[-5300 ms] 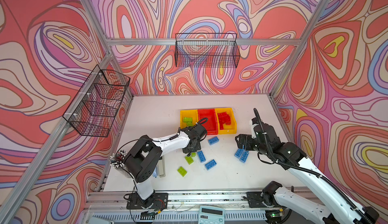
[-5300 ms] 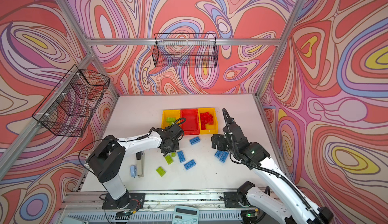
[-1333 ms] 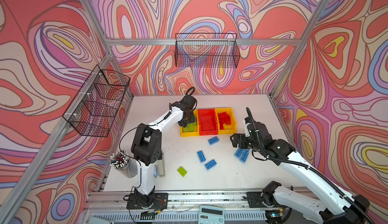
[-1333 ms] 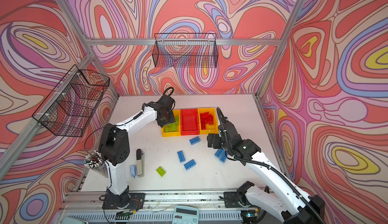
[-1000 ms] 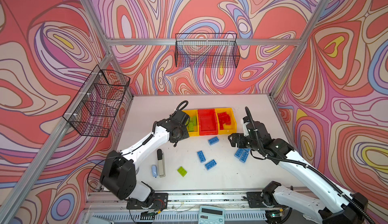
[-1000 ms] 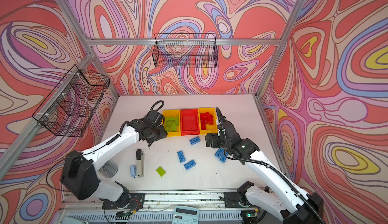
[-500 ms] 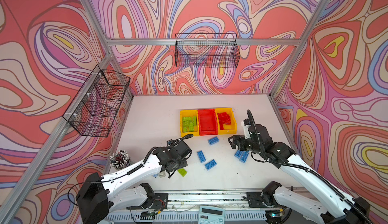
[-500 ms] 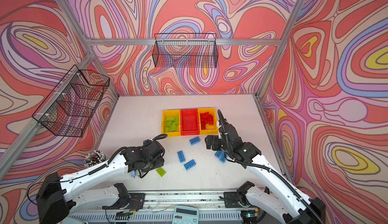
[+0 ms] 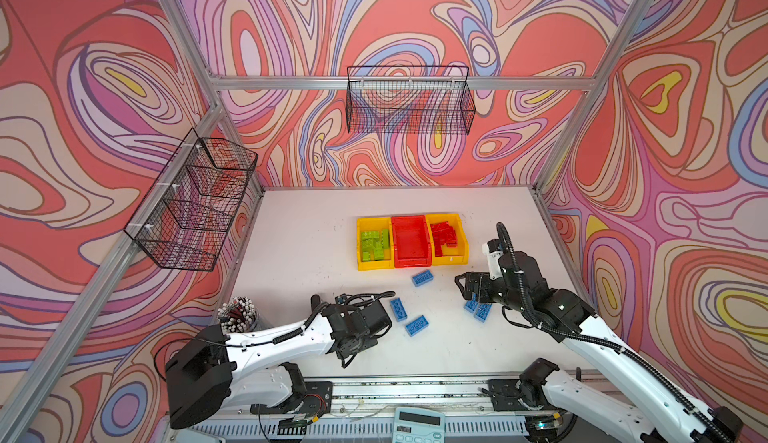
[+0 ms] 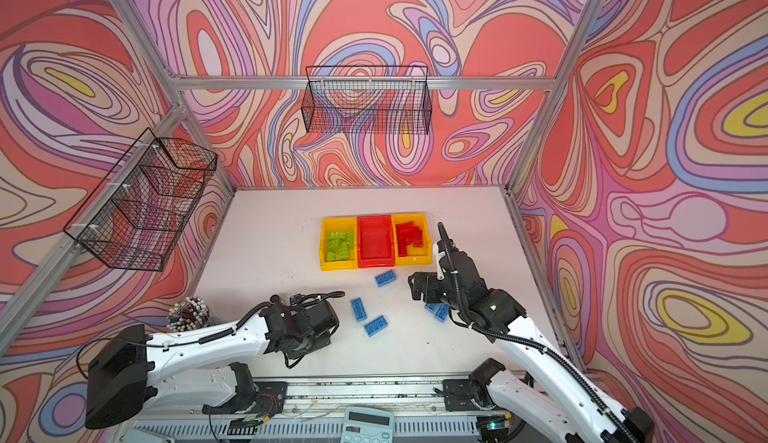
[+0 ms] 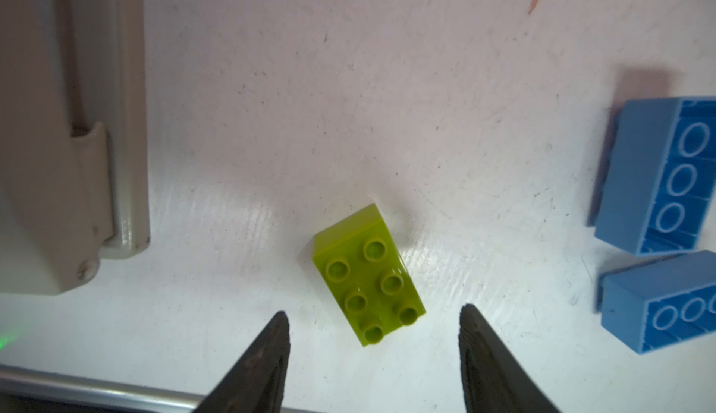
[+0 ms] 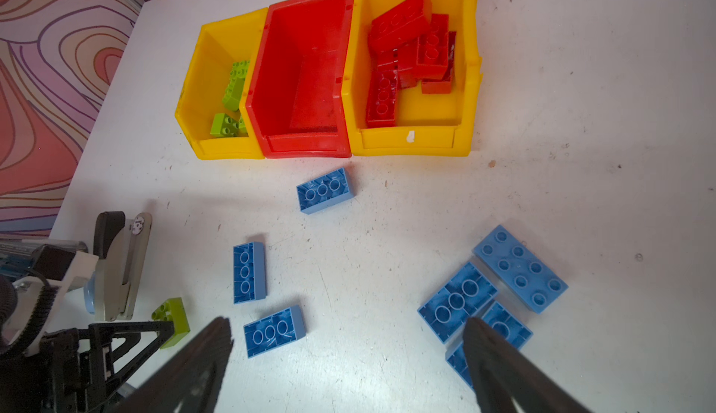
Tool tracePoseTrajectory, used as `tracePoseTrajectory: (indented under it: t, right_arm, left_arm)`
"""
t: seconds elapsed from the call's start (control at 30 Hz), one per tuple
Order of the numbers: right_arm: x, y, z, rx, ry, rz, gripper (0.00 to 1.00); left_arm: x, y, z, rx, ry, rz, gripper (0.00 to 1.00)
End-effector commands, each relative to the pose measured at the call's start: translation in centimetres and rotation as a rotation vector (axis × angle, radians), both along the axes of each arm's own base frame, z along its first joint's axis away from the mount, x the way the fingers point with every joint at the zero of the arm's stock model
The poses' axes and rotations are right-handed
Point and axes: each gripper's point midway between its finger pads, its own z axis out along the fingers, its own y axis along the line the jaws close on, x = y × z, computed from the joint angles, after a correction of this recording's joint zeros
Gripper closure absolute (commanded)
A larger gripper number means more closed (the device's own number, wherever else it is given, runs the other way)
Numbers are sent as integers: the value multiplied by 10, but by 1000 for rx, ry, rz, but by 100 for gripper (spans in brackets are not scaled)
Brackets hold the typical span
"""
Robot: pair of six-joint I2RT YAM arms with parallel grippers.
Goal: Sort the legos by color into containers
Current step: 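Lower the left gripper onto the lime-green brick by the stapler and grasp, then carry the lime-green brick into the yellow bin and open the left gripper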
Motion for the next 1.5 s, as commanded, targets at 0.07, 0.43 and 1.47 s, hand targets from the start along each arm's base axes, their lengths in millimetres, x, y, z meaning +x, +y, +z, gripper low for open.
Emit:
tracePoseTrajectory:
  t: [0.07,0.43,1.47]
  right_arm:
    - [-4,4,-4,7,8,23,2]
    - [-9,9,-12,41,28,45,2]
    - [11,8,-17,-14,37,-4,2]
  left_arm:
    - [-1,1,-13,21,14,47,36]
    - [7,-4,-31,72,44,31,35]
    - [188,-11,94,89,-151,-76,87]
